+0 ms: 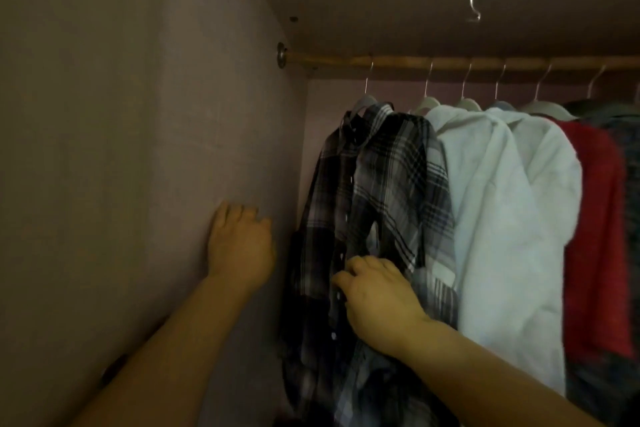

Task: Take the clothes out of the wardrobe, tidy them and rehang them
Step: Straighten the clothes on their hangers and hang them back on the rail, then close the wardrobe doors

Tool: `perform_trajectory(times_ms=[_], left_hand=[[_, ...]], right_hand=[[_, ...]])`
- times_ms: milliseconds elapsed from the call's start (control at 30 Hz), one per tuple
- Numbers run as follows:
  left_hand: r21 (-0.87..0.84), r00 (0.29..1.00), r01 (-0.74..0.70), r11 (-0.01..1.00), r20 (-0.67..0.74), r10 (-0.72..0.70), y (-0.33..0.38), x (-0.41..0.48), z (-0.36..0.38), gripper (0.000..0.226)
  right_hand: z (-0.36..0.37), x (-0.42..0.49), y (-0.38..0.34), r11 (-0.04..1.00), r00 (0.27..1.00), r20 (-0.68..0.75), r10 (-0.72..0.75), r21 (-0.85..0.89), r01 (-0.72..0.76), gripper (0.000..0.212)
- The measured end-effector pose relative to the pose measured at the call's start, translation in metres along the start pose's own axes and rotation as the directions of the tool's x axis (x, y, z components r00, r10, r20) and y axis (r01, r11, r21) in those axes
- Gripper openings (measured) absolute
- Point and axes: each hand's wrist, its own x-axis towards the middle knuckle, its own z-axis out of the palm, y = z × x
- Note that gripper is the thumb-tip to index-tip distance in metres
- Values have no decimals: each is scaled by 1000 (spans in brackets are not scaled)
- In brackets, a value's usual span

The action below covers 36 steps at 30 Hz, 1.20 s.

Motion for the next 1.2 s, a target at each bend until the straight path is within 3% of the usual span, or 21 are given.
perform_trajectory(times_ms=[167,500,633,767,900,1067,1200], left_hand=[[-102,986,52,993,166,-34,14,-76,-23,41],[-114,977,47,992,214,-22,37,-252,-135,36],[-147,990,7,989,139,14,40,-311,-200,44],[-143,998,-40,989,51,48,35,-345,-271,45],[-189,985,-97,977,-159,67,23,-364,-327,40],[-227,861,-195,954,-505,55,-6,-380,-372,35],[-371,802,-154,916,-588,-103,-49,-389,-390,47]], right_hand=[[-7,-62,-31,999,999,28,-28,41,27,46],[-64,-218,-97,989,996,29,-81,127,77,46],[-101,-273,-118,987,995,8,-98,126,96,48],[-146,-302,-134,987,991,-100,-93,125,105,51],[-195,-320,-152,989,973,-223,-60,120,88,53],[-256,-336,-185,992,926,-377,8,119,40,53],[-299,-335,-230,994,826,-563,3,92,59,52]])
